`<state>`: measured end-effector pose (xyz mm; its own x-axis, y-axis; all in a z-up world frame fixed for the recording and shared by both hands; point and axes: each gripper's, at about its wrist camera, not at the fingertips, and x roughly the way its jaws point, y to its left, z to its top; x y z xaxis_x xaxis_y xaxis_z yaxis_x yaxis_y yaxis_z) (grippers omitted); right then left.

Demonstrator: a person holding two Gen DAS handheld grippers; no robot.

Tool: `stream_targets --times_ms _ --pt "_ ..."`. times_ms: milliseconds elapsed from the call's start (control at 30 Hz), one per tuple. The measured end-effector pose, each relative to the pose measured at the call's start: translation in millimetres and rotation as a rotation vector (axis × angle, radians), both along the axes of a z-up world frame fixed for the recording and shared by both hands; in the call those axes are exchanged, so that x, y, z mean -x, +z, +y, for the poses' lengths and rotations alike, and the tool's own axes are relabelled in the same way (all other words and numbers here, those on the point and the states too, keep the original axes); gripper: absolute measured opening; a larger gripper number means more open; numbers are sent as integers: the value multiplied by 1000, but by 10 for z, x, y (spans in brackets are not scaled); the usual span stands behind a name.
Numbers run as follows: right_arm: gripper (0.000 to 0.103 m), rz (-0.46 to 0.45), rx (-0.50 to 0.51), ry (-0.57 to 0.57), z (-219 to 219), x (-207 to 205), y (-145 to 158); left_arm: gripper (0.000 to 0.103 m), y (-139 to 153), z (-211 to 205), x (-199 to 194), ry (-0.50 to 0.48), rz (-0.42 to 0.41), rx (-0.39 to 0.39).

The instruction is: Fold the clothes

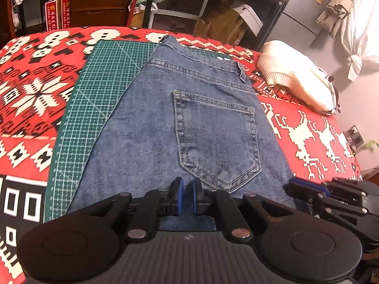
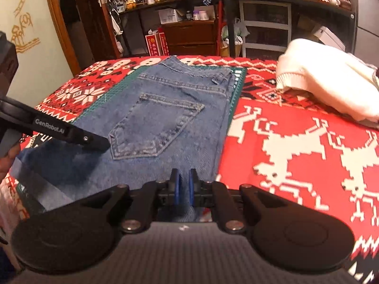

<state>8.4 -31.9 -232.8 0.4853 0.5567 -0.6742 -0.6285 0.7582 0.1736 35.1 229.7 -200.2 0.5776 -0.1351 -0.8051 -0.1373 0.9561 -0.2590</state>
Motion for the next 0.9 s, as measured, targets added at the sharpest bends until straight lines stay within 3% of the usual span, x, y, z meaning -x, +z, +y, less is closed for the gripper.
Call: stream_targets --times_ms 133,333,533,800,900 --pt "9 7 4 0 -107 117 15 7 21 30 88 1 -2 2" --pt "11 -1 -4 0 -241 286 149 7 103 -51 281 -83 -2 -2" --pt "12 -56 11 138 9 424 249 7 94 -132 446 -155 16 -25" --pt "11 2 47 172 113 447 66 7 49 -77 544 -158 28 -82" --pt "13 12 21 164 51 465 124 7 138 -67 594 -181 22 -51"
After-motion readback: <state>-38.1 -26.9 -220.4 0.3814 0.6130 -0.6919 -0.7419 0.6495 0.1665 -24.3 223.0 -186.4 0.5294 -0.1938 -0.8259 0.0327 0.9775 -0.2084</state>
